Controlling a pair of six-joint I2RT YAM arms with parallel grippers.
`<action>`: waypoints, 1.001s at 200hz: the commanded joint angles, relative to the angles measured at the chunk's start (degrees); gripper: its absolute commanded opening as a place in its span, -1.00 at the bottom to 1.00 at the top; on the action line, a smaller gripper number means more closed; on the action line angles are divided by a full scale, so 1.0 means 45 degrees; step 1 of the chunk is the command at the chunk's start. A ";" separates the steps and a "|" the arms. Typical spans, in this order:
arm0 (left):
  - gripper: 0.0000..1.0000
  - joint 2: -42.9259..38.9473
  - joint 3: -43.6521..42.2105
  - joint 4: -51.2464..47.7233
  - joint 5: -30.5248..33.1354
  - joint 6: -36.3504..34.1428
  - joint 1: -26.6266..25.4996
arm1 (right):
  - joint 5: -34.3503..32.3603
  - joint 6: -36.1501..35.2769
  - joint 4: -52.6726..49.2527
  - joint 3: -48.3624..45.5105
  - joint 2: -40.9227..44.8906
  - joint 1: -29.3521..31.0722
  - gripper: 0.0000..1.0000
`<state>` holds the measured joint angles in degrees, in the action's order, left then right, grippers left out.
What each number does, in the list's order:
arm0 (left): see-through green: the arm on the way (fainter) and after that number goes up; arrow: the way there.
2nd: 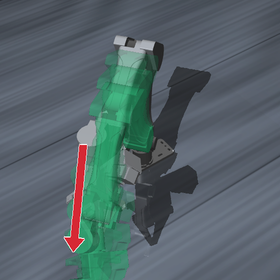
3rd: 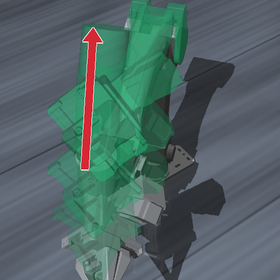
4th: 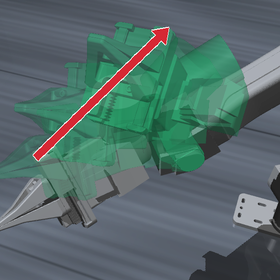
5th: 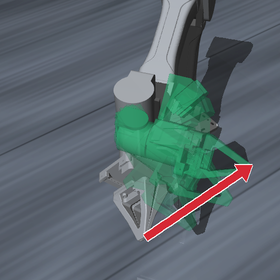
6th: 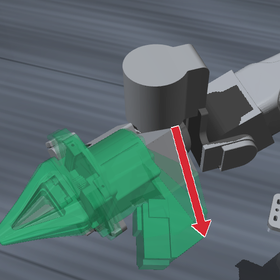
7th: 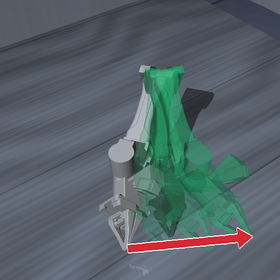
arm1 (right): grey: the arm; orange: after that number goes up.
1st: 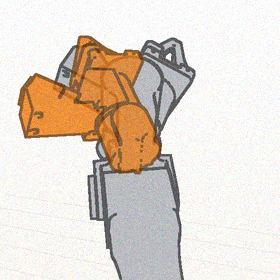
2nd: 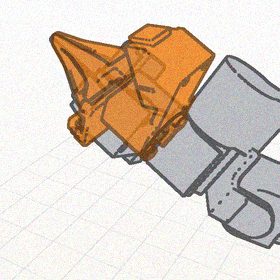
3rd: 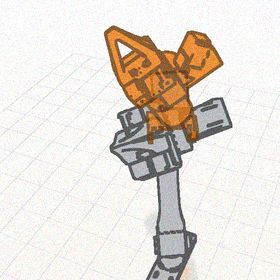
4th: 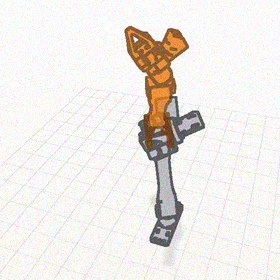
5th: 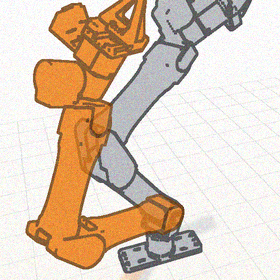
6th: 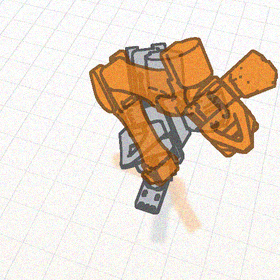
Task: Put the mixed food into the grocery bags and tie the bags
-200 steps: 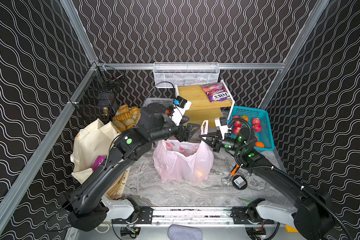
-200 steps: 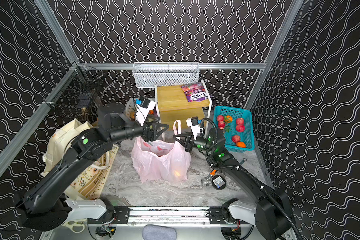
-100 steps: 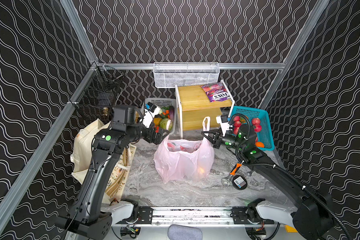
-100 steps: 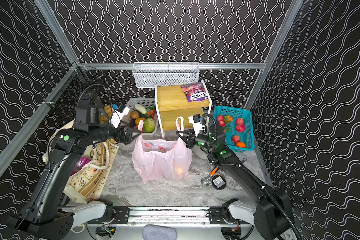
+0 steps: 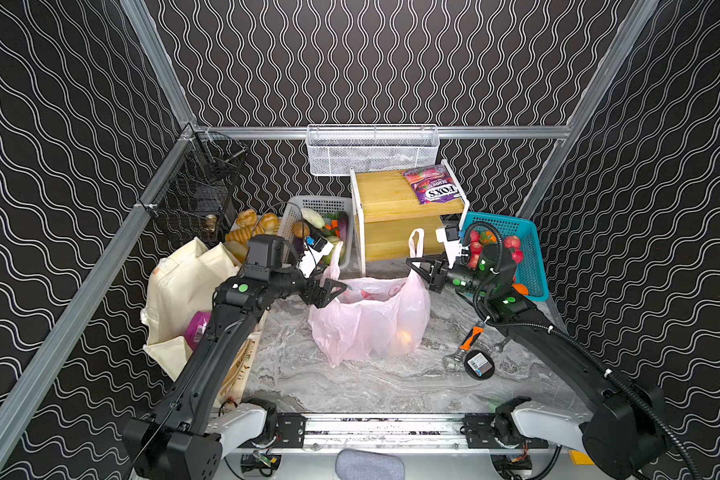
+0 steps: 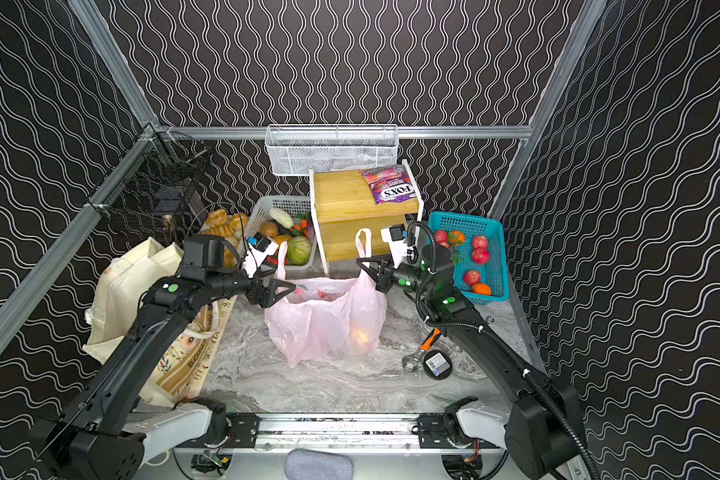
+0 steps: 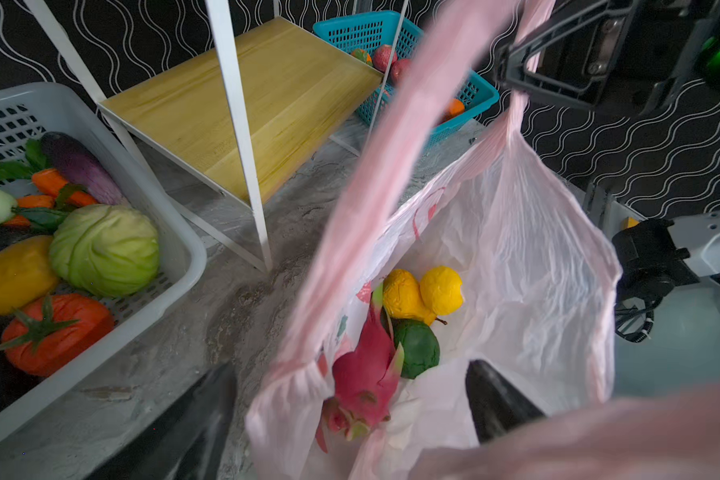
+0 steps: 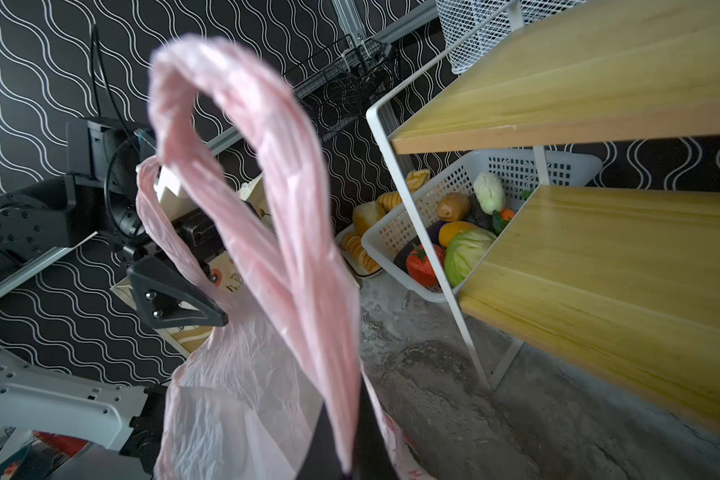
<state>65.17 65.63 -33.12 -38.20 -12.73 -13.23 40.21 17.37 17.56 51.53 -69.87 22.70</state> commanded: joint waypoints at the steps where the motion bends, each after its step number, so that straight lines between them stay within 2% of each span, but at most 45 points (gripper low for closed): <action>1: 0.70 -0.0032 -0.0421 0.2063 -0.1465 -0.0839 0.0246 | 0.0409 -0.0314 -0.0192 0.0189 0.0044 -0.0100 -1.00; 11: 0.57 0.0142 -0.0402 0.1923 -0.1890 -0.0990 0.0492 | 0.0477 -0.0326 -0.0174 0.0156 0.0076 -0.0122 -1.00; 37: 0.21 0.0659 -0.0127 0.1428 -0.4424 -0.1091 0.1438 | 0.0539 -0.0324 -0.0418 0.0228 0.0003 -0.0142 -1.00; 57: 0.05 0.0845 -0.0179 0.1563 -0.5499 -0.0861 0.1777 | 0.0556 -0.0309 -0.0318 0.0175 -0.0021 -0.0159 -1.00; 74: 0.14 0.0759 -0.0365 0.1786 -0.5847 -0.0804 0.1808 | 0.0684 -0.0270 -0.0299 0.0221 -0.0079 -0.0161 -1.00; 100: 0.49 0.0482 -0.0770 0.2280 -0.5570 -0.0736 0.1808 | 0.0828 -0.0208 -0.0252 0.0249 -0.0138 -0.0161 -0.99; 121: 0.51 0.0484 -0.0992 0.2322 -0.4926 -0.1020 0.1818 | 0.0926 -0.0188 -0.0270 0.0307 -0.0177 -0.0161 -0.99; 168: 0.52 0.0987 -0.1190 0.3338 -0.4872 -0.1165 0.1905 | 0.1219 -0.0128 -0.0259 0.0394 -0.0255 -0.0161 -0.98; 200: 0.55 0.1333 -0.1154 0.3940 -0.5754 -0.1114 0.1925 | 0.1396 -0.0089 -0.0268 0.0405 -0.0332 -0.0161 -0.97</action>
<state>70.35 60.07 -19.22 -60.45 -16.86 -4.78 44.95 16.75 15.38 52.77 -71.11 22.02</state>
